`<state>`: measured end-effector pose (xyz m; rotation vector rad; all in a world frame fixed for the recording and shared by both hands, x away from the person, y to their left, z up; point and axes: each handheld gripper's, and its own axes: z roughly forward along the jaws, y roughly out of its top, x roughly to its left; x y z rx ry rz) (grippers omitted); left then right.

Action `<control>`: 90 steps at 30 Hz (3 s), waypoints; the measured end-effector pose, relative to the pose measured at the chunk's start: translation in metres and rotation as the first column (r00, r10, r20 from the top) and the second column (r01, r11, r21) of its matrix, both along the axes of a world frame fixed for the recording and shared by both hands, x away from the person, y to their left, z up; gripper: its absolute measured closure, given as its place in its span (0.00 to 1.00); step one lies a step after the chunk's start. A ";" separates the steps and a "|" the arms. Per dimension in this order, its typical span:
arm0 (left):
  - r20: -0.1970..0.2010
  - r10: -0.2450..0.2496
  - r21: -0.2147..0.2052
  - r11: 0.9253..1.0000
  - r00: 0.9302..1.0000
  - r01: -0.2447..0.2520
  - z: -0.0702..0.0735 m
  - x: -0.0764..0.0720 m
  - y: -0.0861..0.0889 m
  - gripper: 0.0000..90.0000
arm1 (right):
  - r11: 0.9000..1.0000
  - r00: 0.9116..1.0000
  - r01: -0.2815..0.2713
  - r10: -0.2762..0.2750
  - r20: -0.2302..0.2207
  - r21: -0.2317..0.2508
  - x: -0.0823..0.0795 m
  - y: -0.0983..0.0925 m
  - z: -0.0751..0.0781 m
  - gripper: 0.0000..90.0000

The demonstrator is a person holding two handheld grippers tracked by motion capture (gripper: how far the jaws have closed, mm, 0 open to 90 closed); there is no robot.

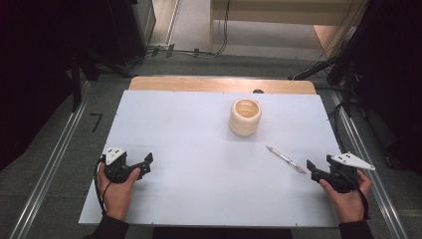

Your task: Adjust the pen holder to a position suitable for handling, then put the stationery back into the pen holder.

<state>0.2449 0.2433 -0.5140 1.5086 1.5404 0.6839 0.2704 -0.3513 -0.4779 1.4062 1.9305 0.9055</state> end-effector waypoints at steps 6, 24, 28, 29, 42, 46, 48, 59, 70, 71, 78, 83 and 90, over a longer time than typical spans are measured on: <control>0.001 0.001 0.000 1.000 1.000 -0.001 0.000 0.001 0.000 0.04 | 1.000 1.000 -0.005 0.005 -0.002 -0.003 -0.001 0.000 -0.001 0.28; 0.001 -0.011 0.011 1.000 1.000 0.011 0.001 0.003 -0.004 0.04 | 0.999 0.999 -0.032 0.032 -0.007 -0.013 -0.004 0.004 -0.003 0.27; 0.002 -0.011 0.008 1.000 1.000 0.011 0.001 0.003 -0.003 0.04 | 0.999 0.999 -0.038 0.037 -0.014 -0.018 -0.002 0.005 -0.004 0.27; 0.002 -0.011 0.008 1.000 1.000 0.011 0.001 0.003 -0.003 0.04 | 0.999 0.999 -0.042 0.041 -0.015 -0.017 -0.001 0.006 -0.004 0.27; 0.003 -0.011 0.011 1.000 1.000 0.011 0.001 0.003 -0.004 0.04 | 0.997 0.997 -0.074 0.073 -0.031 -0.031 0.003 0.016 -0.006 0.27; 0.003 -0.012 0.012 1.000 1.000 0.012 0.001 0.003 -0.004 0.04 | 0.996 0.996 -0.081 0.079 -0.032 -0.032 0.005 0.017 -0.006 0.27; 0.003 -0.013 0.011 1.000 1.000 0.013 0.001 0.003 -0.004 0.04 | 0.996 0.996 -0.084 0.083 -0.034 -0.035 0.005 0.017 -0.006 0.27; 0.001 -0.010 0.015 1.000 1.000 0.010 0.001 0.004 -0.005 0.04 | 0.993 0.993 -0.108 0.106 -0.045 -0.038 0.010 0.023 -0.008 0.27; 0.000 -0.010 0.018 1.000 1.000 0.010 0.000 0.004 -0.005 0.04 | 0.989 0.988 -0.143 0.141 -0.060 -0.041 0.017 0.032 -0.010 0.27; 0.000 -0.010 0.017 1.000 1.000 0.010 0.000 0.004 -0.005 0.04 | 0.988 0.988 -0.146 0.144 -0.060 -0.039 0.018 0.033 -0.010 0.27; 0.002 -0.010 0.018 1.000 1.000 0.010 0.000 0.004 -0.005 0.04 | 0.985 0.983 -0.170 0.168 -0.068 -0.036 0.021 0.040 -0.011 0.28; 0.001 -0.009 0.018 1.000 1.000 0.009 0.000 0.004 -0.005 0.04 | 0.982 0.980 -0.187 0.184 -0.075 -0.040 0.025 0.047 -0.012 0.29; -0.001 -0.011 0.019 1.000 1.000 0.011 0.000 0.004 -0.005 0.04 | 0.979 0.977 -0.198 0.193 -0.085 -0.047 0.031 0.052 -0.014 0.30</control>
